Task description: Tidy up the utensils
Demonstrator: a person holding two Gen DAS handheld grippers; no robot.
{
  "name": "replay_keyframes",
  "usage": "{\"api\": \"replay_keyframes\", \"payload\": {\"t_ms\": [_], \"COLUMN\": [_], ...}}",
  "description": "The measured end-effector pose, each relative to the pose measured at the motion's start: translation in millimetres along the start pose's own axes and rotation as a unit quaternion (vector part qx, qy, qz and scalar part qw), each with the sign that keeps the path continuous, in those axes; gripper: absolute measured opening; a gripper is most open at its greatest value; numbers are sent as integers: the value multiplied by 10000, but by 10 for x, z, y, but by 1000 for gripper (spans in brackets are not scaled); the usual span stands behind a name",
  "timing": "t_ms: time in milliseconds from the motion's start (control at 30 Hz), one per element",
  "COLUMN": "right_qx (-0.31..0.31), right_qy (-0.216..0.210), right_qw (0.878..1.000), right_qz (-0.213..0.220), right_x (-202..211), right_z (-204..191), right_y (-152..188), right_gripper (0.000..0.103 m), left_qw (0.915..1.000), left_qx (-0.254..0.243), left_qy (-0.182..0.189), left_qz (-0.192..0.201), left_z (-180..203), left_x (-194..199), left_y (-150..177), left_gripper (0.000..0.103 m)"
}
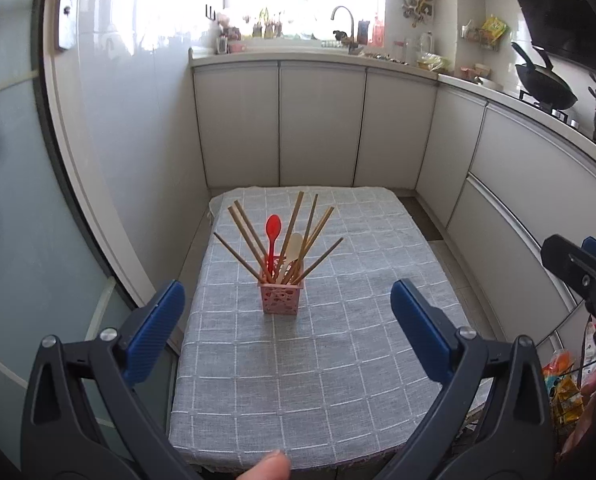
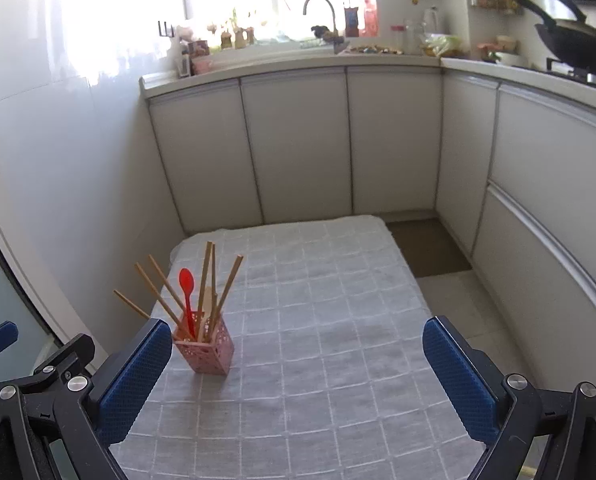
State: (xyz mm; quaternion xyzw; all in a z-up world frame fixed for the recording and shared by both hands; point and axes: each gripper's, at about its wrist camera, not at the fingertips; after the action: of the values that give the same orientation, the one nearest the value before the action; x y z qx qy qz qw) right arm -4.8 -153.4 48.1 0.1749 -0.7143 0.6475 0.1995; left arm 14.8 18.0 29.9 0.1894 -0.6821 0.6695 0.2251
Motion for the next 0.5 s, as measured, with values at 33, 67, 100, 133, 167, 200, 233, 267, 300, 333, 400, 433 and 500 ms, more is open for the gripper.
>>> {"api": "replay_keyframes", "payload": {"t_ms": [33, 67, 100, 133, 167, 200, 233, 267, 300, 333, 400, 433, 500], "right_qx": [-9, -28, -44, -53, -63, -63, -58, -60, -75, -101, -79, -25, 82], "right_qy": [19, 33, 64, 99, 147, 212, 283, 341, 399, 464, 563, 576, 563], "right_qw": [10000, 9999, 9997, 9996, 9994, 9994, 9992, 9990, 9988, 9984, 9979, 9979, 9981], "right_qz": [74, 144, 214, 271, 291, 278, 260, 269, 283, 298, 309, 292, 239], "right_x": [93, 167, 233, 273, 301, 301, 295, 287, 283, 282, 273, 263, 230], "right_z": [6, 24, 56, 86, 118, 139, 163, 178, 191, 207, 196, 181, 147], "right_y": [18, 53, 110, 159, 216, 248, 264, 257, 250, 248, 255, 262, 280], "right_gripper": [103, 103, 103, 103, 103, 103, 103, 103, 103, 103, 103, 103, 103], "left_qw": [9999, 9998, 9997, 9995, 9993, 9992, 9989, 9986, 9984, 9983, 9985, 9986, 9988], "left_qx": [-36, -43, -49, -47, -35, -26, -22, -6, 35, 63, 32, 18, 23], "left_qy": [-21, -40, -30, -14, -35, -91, -133, -157, -167, -164, -120, -99, -111], "left_qz": [95, 166, 240, 315, 367, 400, 449, 499, 542, 562, 541, 520, 481], "left_z": [34, 53, 66, 68, 65, 63, 76, 76, 71, 70, 90, 99, 113], "left_x": [65, 114, 154, 180, 187, 185, 198, 205, 212, 213, 207, 211, 183], "left_y": [24, 50, 77, 97, 106, 110, 113, 114, 118, 126, 150, 156, 162], "left_gripper": [102, 102, 102, 102, 102, 102, 102, 102, 102, 102, 102, 102, 102]}}
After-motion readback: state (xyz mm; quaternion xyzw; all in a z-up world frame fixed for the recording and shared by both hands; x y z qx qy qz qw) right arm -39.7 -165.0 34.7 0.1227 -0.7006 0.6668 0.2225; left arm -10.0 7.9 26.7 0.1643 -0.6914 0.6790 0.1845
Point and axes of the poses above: each gripper's, at about its wrist camera, not at the fingertips, and x roughly against the way its jaws point, z to its right, y to its underside
